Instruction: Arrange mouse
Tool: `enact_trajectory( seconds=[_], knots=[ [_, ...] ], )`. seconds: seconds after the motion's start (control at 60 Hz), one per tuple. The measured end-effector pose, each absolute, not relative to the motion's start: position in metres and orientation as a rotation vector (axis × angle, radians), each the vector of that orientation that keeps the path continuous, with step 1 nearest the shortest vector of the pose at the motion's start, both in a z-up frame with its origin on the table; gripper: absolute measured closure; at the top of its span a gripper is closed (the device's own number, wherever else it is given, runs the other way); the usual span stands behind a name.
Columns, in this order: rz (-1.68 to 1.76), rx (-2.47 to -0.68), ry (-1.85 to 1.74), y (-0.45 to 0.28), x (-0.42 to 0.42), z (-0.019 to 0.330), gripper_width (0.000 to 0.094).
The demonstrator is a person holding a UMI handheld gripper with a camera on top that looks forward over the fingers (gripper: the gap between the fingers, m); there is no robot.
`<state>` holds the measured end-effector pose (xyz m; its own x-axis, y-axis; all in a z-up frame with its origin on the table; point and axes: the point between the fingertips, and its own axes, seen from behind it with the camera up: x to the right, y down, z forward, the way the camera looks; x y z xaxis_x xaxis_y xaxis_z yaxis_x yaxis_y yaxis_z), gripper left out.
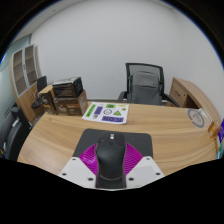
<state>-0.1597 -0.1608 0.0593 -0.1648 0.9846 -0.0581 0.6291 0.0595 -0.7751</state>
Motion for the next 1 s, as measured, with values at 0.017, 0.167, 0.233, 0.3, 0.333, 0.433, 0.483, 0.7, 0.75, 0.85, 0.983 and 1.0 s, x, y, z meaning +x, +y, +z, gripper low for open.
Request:
enact_trajectory(
  seconds=[0.017,0.167,0.233,0.3,0.333,0.433,0.483,0.7,0.75,0.85,0.983,1.0],
  knots=[
    [0.927,-1.615,-1.849,-0.162,-0.159,0.053,0.0648],
    [0.889,-1.677,-1.832,-0.163,-0.160,0.015,0.0642],
    [0.870,-1.701,-1.794,-0.158,-0.160,0.006,0.0639],
    [0.844,-1.721,-1.788,-0.156,-0.155,-0.005,0.0582],
    [0.864,-1.731,-1.762,-0.156,-0.156,-0.004,0.0573],
    [0.839,-1.721,-1.749,-0.153,-0.155,-0.003,0.0497],
    [0.832,-1.722,-1.749,-0.153,-0.155,-0.005,0.0433],
    [0.829,-1.687,-1.735,-0.138,-0.132,0.055,0.0071],
    [0.841,-1.658,-1.719,-0.129,-0.117,0.088,0.0075],
    [0.872,-1.624,-1.721,-0.115,-0.072,0.153,0.0077],
    [0.872,-1.623,-1.687,-0.082,0.002,0.225,0.0077],
    [0.868,-1.623,-1.683,-0.077,0.012,0.232,0.0079]
  ],
)
